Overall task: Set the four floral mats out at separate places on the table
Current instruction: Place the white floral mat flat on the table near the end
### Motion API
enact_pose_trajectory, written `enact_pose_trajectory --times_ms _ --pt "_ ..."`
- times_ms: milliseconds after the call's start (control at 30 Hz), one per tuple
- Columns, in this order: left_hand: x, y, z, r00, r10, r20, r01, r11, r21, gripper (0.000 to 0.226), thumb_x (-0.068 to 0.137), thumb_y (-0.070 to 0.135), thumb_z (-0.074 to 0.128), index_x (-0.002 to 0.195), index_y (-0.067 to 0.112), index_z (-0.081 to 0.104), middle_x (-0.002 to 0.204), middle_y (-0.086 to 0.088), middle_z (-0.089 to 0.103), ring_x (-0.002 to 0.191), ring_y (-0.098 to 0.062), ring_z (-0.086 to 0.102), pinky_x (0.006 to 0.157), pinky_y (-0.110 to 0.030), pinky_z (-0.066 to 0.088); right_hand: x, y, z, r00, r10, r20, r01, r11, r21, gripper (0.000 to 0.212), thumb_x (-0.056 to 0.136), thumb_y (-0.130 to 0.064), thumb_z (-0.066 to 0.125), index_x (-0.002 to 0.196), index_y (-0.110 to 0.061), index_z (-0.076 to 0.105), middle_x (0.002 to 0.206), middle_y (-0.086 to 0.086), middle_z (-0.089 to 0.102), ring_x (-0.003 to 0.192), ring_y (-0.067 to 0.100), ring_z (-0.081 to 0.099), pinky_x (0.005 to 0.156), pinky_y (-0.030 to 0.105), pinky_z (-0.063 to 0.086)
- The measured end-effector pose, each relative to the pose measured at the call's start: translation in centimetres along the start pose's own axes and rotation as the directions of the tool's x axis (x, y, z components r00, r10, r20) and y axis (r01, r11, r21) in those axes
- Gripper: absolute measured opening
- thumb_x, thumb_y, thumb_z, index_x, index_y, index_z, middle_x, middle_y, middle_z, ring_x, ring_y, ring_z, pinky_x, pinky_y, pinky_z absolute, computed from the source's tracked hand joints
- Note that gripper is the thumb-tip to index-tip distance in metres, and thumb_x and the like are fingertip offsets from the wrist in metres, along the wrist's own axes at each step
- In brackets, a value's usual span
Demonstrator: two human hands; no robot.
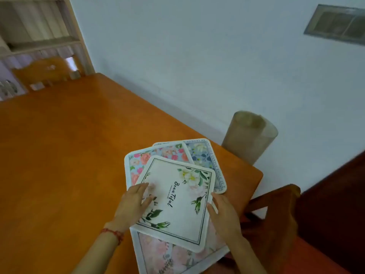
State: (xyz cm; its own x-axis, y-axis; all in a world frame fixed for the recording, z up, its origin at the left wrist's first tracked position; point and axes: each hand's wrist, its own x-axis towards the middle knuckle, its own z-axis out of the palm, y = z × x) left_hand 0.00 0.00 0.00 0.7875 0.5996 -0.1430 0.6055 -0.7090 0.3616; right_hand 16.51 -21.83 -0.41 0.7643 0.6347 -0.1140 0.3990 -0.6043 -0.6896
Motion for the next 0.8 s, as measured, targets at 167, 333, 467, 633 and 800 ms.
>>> enact_pose_trajectory --times_ms 167,333,467,633,800 --pt "2.8 -1.7 1.4 0.996 -0.070 0.051 0.073 0.995 -0.072 0.052 0.096 0.035 0.040 0.143 0.015 0.028 0.148 -0.004 0.034 0.135 -0.021 0.030 0.109 -0.032 0.025 2.2 0.9 1.9 0.990 0.129 0.050 -0.129 0.992 -0.002 0.039 0.091 -0.029 0.051 0.129 -0.020 0.049 0.129 -0.001 0.053 0.118 0.017 0.049 0.098 0.035 0.042" --pt "4.8 -3.3 2.5 0.991 -0.116 0.072 0.127 0.978 -0.164 0.052 0.095 0.037 0.042 0.140 0.015 0.035 0.144 -0.006 0.040 0.132 -0.023 0.034 0.108 -0.034 0.028 3.2 1.9 3.6 0.974 0.217 0.061 -0.220 0.974 0.046 0.028 0.091 -0.023 0.052 0.117 -0.015 0.057 0.112 0.002 0.059 0.106 0.021 0.055 0.091 0.034 0.045" --pt "5.7 -4.2 2.6 0.986 -0.150 0.066 0.161 0.963 -0.216 0.048 0.093 0.030 0.048 0.136 0.011 0.040 0.139 -0.011 0.046 0.127 -0.027 0.040 0.103 -0.033 0.032 3.6 2.6 4.7 0.971 0.238 0.039 -0.240 0.969 0.064 0.016 0.090 -0.023 0.054 0.102 -0.015 0.062 0.096 0.001 0.062 0.092 0.017 0.057 0.076 0.031 0.045" --pt "6.7 -4.8 2.8 0.977 -0.197 0.077 0.210 0.952 -0.222 0.047 0.093 0.027 0.050 0.136 0.009 0.041 0.139 -0.014 0.046 0.125 -0.030 0.043 0.102 -0.035 0.034 3.8 2.9 5.5 0.959 0.282 -0.027 -0.275 0.949 0.157 0.007 0.087 -0.019 0.059 0.094 -0.018 0.062 0.089 0.000 0.063 0.085 0.018 0.059 0.072 0.034 0.048" --pt "7.1 -5.7 3.4 0.962 -0.267 0.052 0.270 0.919 -0.288 0.045 0.091 0.025 0.054 0.132 0.007 0.048 0.129 -0.016 0.055 0.115 -0.031 0.051 0.093 -0.036 0.042 3.9 2.7 5.6 0.938 0.342 -0.050 -0.317 0.908 0.273 0.022 0.085 -0.006 0.060 0.084 -0.028 0.058 0.086 -0.004 0.063 0.082 0.014 0.059 0.061 0.016 0.040"
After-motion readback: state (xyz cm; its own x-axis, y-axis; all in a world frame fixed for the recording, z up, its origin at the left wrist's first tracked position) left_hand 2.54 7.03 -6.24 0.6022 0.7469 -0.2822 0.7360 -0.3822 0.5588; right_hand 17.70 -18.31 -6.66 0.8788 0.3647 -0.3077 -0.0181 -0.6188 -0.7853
